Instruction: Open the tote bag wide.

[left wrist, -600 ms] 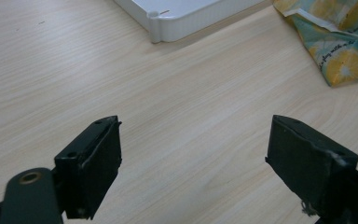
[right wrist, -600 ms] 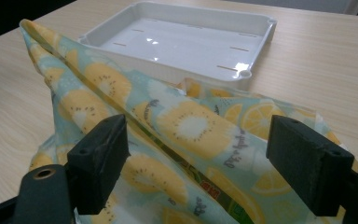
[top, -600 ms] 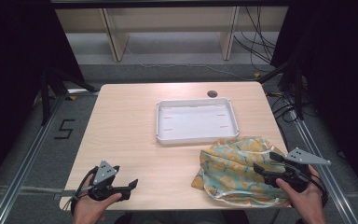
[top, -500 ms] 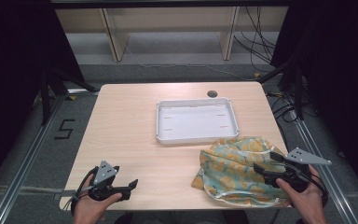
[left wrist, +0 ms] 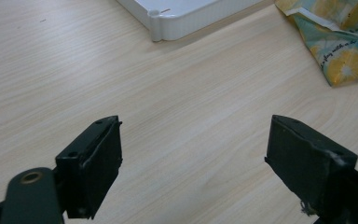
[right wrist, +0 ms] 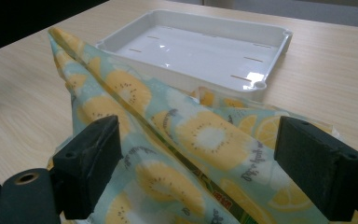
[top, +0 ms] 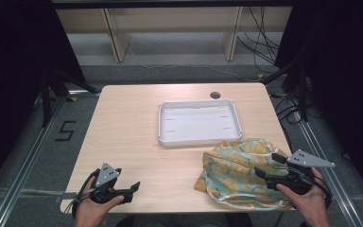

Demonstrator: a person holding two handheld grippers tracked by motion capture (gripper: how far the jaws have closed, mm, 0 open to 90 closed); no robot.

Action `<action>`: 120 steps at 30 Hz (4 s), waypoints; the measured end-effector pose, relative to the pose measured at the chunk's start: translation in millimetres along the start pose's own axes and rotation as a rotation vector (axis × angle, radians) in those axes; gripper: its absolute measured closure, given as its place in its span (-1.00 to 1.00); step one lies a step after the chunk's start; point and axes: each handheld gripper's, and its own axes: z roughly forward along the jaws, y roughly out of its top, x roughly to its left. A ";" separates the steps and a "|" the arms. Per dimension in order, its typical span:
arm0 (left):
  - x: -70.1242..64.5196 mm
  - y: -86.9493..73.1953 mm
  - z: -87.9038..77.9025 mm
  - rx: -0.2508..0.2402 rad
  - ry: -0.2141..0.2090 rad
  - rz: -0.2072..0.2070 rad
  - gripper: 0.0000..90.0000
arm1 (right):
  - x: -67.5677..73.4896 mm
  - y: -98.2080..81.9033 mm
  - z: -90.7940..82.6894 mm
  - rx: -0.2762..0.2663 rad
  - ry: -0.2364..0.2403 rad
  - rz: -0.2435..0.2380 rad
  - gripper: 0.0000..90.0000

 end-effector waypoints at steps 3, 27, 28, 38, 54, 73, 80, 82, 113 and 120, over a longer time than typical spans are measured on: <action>-0.2 -0.1 0.1 0.003 -0.002 -0.005 -0.61 | 2.6 0.3 0.2 0.004 0.010 0.009 -0.65; 1.8 0.2 2.5 0.035 -0.015 0.015 -0.61 | 40.8 37.3 63.2 0.156 0.210 -0.228 -0.49; 1.5 0.1 2.6 0.034 -0.016 0.013 -0.61 | 42.0 37.4 64.3 0.164 0.211 -0.215 -0.47; 1.8 0.8 3.1 0.036 -0.028 0.040 -0.61 | 43.5 37.5 84.2 0.247 0.247 -0.276 -0.12; -0.4 0.8 3.7 0.042 -0.027 0.038 -0.61 | 72.6 52.4 109.8 0.325 0.304 -0.430 1.00; 2.6 0.9 -1.9 0.032 -0.040 0.036 -0.61 | 167.1 87.6 179.4 0.357 0.469 -0.517 1.00; 4.3 1.4 -5.0 0.027 -0.028 0.033 -0.60 | 189.7 91.9 194.7 0.360 0.514 -0.531 1.00; 4.4 1.3 -4.6 0.031 -0.038 0.041 -0.61 | 191.2 92.1 196.1 0.353 0.518 -0.527 1.00; -73.1 67.4 -10.9 -0.052 -0.178 0.170 -0.55 | 70.8 75.3 125.9 0.325 0.381 -0.330 -0.05; -94.5 93.1 14.7 -0.020 -0.228 0.247 -0.49 | 58.4 72.4 123.0 0.336 0.365 -0.285 -0.06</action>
